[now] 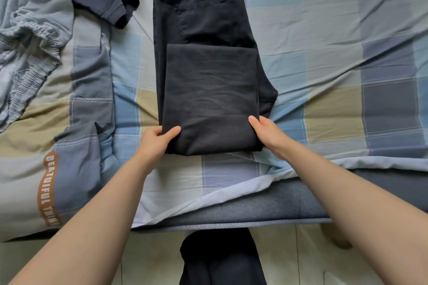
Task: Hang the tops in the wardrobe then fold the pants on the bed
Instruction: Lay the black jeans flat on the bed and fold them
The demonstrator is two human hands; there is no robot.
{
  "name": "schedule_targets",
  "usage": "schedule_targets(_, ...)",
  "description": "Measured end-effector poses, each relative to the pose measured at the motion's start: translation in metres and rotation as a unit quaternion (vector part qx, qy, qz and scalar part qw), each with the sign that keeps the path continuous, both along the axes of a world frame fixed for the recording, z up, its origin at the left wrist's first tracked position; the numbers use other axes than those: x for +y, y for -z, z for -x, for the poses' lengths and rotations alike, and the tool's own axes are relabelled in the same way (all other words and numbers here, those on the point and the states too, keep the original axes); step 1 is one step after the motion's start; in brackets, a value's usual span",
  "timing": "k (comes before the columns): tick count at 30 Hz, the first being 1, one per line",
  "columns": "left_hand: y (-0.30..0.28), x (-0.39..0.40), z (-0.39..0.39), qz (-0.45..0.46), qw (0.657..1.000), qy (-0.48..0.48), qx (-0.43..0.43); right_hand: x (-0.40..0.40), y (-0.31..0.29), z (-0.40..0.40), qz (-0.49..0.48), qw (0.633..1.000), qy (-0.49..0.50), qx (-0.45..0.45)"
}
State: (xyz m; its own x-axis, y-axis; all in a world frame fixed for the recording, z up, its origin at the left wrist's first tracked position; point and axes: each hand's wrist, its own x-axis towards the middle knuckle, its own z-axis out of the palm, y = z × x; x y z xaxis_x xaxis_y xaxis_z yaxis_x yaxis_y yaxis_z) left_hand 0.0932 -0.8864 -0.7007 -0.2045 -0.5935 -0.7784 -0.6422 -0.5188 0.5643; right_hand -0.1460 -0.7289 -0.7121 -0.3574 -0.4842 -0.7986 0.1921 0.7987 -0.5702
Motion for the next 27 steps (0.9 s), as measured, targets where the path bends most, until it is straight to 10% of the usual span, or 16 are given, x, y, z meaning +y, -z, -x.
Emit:
schedule_targets(15,-0.022,0.128,-0.077,-0.065,0.956,0.159,-0.237,0.147,-0.019,-0.066,-0.091,0.99,-0.009,-0.111)
schedule_targets(20,-0.033,0.106,-0.055,0.094,0.907,0.25,-0.326,0.124,-0.025,-0.041,-0.152,0.983,-0.084,0.054)
schedule_targets(24,-0.038,0.071,0.012,0.363,0.847,0.351,-0.165,0.099,-0.025,0.003,-0.133,0.961,-0.076,0.23)
schedule_targets(27,-0.026,0.043,0.071,0.329,0.839,0.428,-0.07,0.08,-0.016,0.028,-0.118,0.964,-0.086,0.22)
